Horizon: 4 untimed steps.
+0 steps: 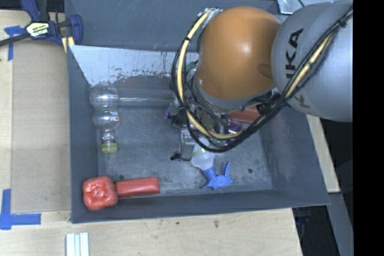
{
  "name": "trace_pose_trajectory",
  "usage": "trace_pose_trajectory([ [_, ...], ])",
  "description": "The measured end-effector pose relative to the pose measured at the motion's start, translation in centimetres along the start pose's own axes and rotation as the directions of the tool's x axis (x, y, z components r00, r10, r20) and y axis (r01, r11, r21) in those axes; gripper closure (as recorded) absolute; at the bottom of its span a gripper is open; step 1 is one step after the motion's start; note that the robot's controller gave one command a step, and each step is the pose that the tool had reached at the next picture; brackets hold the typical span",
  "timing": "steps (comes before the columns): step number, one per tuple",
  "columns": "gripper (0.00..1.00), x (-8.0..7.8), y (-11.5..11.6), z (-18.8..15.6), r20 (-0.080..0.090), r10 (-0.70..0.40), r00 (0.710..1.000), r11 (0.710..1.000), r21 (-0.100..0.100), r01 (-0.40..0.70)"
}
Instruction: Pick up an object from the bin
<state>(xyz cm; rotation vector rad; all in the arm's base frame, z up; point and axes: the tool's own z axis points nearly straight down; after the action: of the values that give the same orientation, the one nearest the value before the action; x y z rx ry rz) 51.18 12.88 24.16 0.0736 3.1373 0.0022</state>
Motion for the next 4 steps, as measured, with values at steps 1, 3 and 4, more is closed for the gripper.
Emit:
trace_pose_trajectory([
  [1, 0.0, -1.9, -2.3, -0.6, 0.001, 0.084, 0.996, 0.996, 0.0, -0.084],
  [3, 0.0, -5.9, -4.3, 3.7, -0.003, 0.136, 0.991, 0.991, 0.002, -0.136],
  [4, 0.0, -7.7, -6.4, 6.1, 0.0, 0.126, 0.992, 0.992, 0.001, -0.126],
])
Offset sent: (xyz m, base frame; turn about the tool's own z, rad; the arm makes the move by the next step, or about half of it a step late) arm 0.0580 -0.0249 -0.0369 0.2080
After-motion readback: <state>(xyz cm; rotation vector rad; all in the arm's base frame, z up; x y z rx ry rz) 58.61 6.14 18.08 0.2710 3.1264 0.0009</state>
